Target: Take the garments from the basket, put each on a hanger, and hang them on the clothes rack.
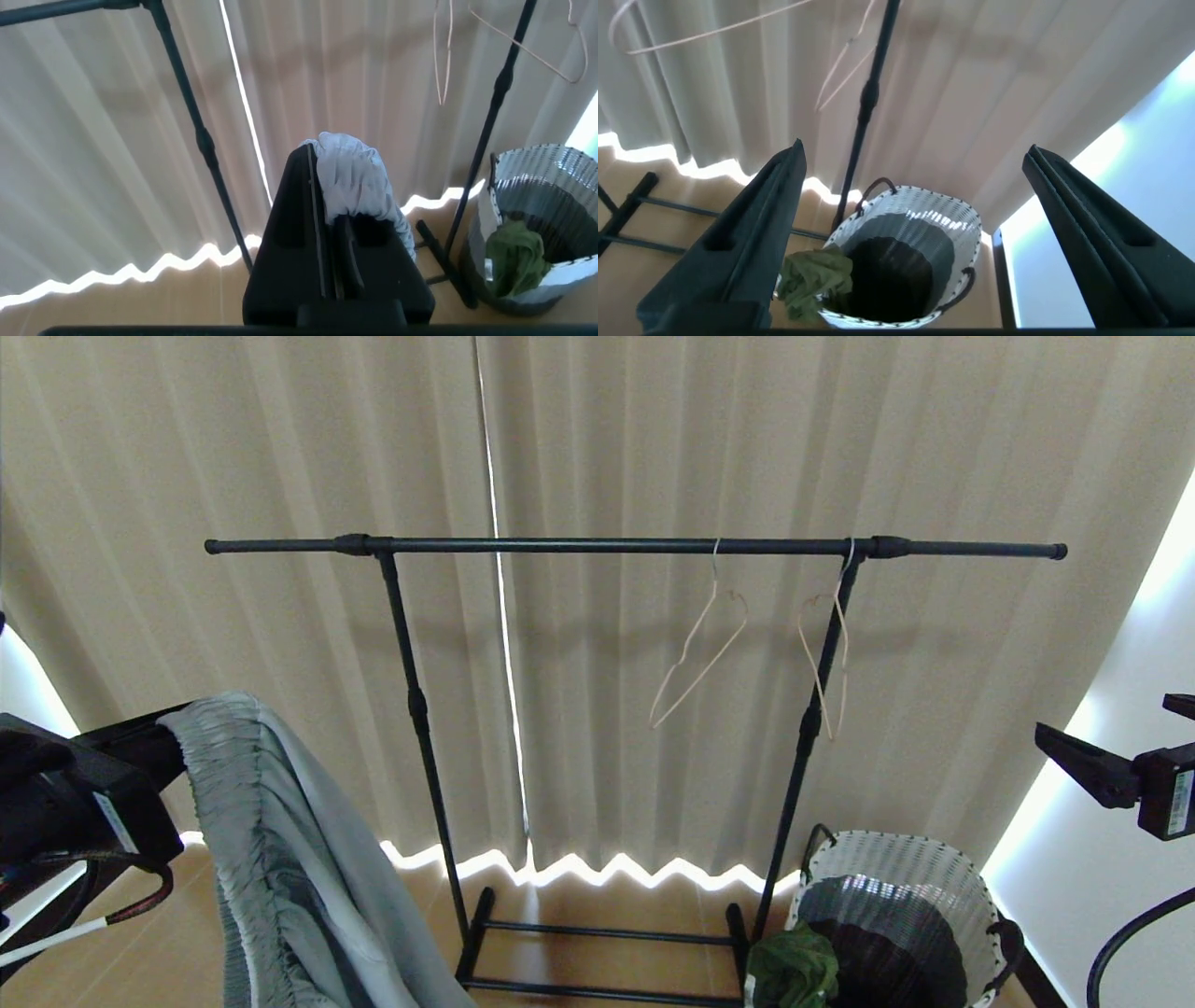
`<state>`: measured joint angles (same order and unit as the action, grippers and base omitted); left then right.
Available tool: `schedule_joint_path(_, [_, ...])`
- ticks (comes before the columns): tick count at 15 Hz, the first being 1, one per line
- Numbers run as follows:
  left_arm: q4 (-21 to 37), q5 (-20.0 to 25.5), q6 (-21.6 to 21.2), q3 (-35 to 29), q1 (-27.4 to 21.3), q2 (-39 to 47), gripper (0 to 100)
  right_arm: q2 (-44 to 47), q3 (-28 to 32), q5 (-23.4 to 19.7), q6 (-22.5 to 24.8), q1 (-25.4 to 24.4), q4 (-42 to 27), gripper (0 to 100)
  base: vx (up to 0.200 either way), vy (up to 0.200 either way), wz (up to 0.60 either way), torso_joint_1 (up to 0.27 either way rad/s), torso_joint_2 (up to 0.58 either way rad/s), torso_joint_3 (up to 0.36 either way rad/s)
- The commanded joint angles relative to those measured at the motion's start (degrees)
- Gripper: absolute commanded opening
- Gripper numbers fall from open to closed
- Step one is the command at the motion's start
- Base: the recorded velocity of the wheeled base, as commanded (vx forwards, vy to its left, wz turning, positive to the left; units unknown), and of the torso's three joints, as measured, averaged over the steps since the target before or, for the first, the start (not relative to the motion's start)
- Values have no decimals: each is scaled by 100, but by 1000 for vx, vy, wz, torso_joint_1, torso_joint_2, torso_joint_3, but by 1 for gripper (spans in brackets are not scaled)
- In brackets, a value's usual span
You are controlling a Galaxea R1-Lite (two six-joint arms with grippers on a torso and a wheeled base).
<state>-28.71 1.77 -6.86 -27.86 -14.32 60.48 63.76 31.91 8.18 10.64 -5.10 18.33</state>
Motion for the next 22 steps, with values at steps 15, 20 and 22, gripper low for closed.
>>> schedule_joint_path(15, [-47,-1,-78,272,-35,-159,0,383,25,166,-185,-27,-331,100,160,0,0,3,0,1])
schedule_joint_path(20, [-47,8,-122,307,-35,-203,0,1367,386,228,-897,-176,-331,100,0,0,0,0,0,0])
schedule_joint_path(22, [-47,8,-122,307,-35,-212,0,1763,597,492,-1170,-448,-331,100,0,0,0,0,0,0])
